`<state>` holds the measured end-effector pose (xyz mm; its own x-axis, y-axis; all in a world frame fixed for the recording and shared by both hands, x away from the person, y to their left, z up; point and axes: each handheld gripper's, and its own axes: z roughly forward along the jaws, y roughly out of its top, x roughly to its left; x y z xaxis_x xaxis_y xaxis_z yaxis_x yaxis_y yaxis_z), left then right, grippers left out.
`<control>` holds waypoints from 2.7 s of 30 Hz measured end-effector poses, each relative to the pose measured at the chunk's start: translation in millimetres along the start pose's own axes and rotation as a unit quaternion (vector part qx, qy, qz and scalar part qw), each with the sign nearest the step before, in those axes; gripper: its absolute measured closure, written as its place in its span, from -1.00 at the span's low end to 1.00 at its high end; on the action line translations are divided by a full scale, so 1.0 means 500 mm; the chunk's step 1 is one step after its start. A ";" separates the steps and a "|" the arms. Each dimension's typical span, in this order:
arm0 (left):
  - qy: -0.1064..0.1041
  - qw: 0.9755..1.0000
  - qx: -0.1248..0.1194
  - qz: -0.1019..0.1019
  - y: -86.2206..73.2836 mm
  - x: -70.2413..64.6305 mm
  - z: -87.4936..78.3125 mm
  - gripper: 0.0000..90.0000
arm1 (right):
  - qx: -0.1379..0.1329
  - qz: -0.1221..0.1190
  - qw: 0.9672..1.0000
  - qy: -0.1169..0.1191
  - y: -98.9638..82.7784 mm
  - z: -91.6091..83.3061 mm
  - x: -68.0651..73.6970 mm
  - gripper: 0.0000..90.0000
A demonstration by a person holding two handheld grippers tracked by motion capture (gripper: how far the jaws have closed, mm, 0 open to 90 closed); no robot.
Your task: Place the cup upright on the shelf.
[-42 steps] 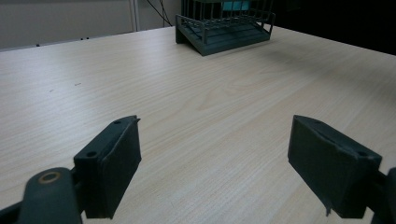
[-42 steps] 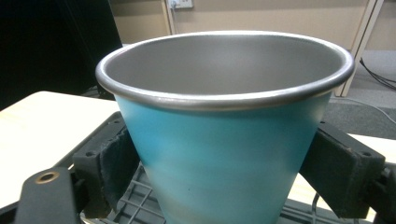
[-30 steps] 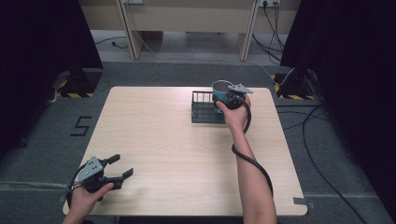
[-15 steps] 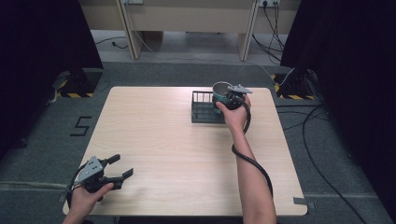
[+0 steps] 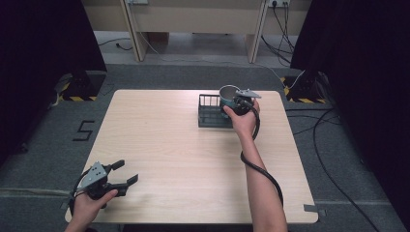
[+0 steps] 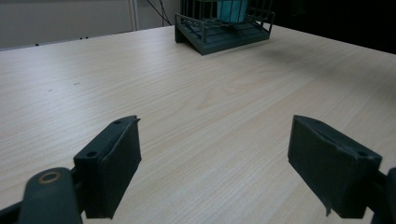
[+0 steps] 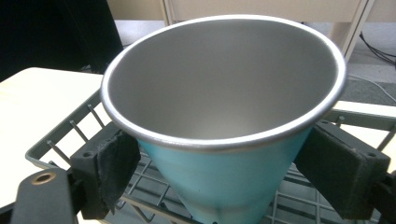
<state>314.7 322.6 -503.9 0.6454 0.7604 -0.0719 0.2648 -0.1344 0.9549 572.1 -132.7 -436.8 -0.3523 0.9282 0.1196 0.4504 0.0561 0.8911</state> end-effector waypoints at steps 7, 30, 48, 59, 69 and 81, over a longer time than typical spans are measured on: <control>0.000 1.000 0.000 0.001 0.000 0.000 0.000 -0.63 | -0.002 -0.001 1.000 0.003 -0.004 -0.016 0.002 -0.65; 0.000 1.000 0.001 0.002 0.000 -0.001 0.000 -0.63 | -0.012 -0.010 1.000 0.018 -0.030 -0.074 0.009 -0.65; 0.002 1.000 0.002 0.001 0.000 -0.001 0.002 -0.63 | -0.021 -0.025 0.999 0.032 -0.063 -0.142 0.015 -0.65; 0.003 1.000 0.004 0.002 0.000 0.000 0.002 -0.63 | -0.017 -0.031 0.999 0.039 -0.101 -0.174 0.018 -0.65; 0.003 1.000 0.005 0.001 -0.001 0.000 0.002 -0.63 | -0.014 -0.032 0.998 0.045 -0.139 -0.210 0.016 -0.65; 0.003 1.000 0.005 0.002 -0.001 0.000 0.002 -0.63 | -0.006 -0.031 0.998 0.047 -0.191 -0.242 0.013 -0.65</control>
<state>315.3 321.9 -504.5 0.6414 0.7643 -0.0665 0.2695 -0.1433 0.9523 427.6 -176.6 -467.8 -0.4549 0.8845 0.1035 0.4149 0.1076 0.9035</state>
